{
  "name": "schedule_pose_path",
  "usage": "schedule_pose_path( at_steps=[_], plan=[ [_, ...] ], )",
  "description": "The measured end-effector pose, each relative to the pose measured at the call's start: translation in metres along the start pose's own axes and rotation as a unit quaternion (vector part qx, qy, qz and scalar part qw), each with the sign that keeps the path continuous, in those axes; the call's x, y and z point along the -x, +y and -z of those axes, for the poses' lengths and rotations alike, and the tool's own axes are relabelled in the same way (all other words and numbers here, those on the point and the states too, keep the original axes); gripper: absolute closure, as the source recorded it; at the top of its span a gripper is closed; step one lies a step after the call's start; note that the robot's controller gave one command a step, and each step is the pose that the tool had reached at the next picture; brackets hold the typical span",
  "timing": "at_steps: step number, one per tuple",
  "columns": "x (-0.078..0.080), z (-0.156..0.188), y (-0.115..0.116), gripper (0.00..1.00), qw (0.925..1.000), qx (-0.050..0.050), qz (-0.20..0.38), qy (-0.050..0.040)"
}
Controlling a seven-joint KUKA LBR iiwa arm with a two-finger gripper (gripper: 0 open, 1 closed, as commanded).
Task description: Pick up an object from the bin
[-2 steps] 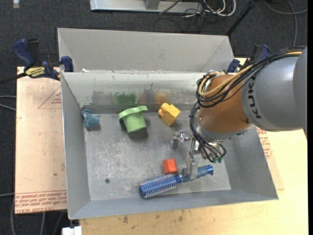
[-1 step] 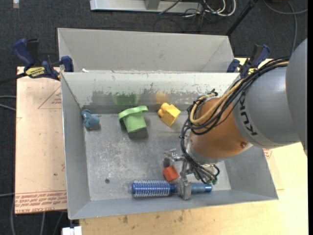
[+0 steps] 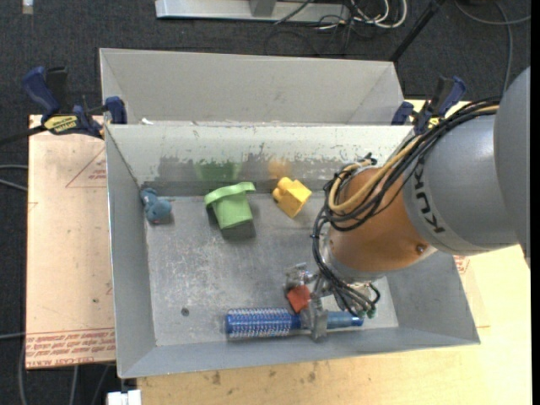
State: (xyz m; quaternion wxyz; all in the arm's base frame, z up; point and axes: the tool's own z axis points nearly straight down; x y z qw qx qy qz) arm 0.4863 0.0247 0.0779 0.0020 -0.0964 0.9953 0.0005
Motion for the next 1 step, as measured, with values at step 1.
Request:
schedule_pose_path(
  at_steps=[1],
  plan=[
    [0.0081, 0.1304, -0.0029, 1.0, 0.9999, -0.001, 0.012, -0.003]
  ],
)
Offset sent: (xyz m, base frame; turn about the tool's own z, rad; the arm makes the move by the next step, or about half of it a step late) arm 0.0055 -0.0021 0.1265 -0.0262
